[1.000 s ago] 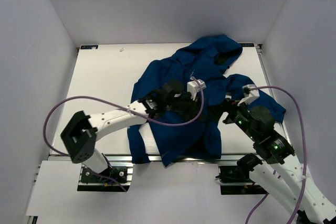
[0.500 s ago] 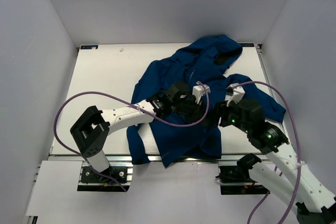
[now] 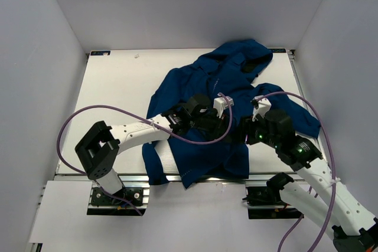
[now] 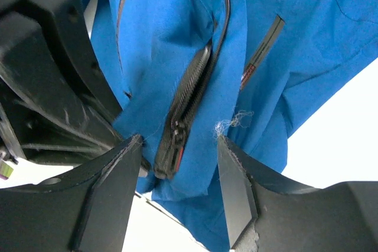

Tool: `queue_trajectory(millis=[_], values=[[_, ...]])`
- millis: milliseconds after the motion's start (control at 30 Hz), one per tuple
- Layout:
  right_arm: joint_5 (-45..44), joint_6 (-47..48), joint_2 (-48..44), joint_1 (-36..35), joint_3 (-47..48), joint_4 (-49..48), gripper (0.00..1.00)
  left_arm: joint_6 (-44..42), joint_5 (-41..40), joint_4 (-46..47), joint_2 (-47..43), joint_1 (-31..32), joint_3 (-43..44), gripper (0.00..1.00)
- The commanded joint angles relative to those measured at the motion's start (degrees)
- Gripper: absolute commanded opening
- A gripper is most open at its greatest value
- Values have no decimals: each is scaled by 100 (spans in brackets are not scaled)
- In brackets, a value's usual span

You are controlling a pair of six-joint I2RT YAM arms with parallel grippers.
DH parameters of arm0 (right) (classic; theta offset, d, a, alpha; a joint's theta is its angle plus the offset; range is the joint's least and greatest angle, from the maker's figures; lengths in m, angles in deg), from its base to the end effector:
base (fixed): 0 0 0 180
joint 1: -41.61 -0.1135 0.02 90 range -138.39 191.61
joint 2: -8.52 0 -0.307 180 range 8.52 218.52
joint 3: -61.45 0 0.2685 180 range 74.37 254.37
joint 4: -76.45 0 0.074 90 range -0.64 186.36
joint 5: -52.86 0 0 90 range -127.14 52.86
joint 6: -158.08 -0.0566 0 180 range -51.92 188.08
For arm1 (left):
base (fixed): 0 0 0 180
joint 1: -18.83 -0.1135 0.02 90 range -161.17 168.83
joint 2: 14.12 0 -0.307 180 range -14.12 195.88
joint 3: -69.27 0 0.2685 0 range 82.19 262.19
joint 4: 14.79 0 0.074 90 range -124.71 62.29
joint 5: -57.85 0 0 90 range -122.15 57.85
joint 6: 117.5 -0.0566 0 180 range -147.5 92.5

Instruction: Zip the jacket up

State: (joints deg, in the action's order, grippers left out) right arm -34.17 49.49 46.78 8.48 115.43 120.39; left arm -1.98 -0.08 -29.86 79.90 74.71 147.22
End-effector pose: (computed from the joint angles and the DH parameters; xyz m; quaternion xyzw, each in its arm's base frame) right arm 0.1260 0.0858 0.3146 -0.1218 0.8493 0.2439 0.4521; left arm 0.2017 -0.3512 0.2824 0.3502 0.7723 -0.4903 0.2011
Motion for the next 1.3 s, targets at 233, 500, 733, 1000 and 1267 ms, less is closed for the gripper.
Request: queue_trajectory(millis=[233, 500, 733, 1000, 1267], values=[[-261, -57, -99, -27, 7, 553, 60, -38, -52, 242, -472, 29, 0, 0], [-1060, -347, -460, -27, 51, 343, 60, 15, -43, 242, -498, 37, -105, 0], [-1149, -400, -135, -27, 8, 440, 59, 15, -43, 242, -525, 37, -123, 0], [52, 276, -126, -27, -151, -210, 57, 6, -8, 85, -498, 29, -114, 0], [529, 488, -179, -27, -71, -97, 58, -91, -237, -189, -525, 37, -70, 0]])
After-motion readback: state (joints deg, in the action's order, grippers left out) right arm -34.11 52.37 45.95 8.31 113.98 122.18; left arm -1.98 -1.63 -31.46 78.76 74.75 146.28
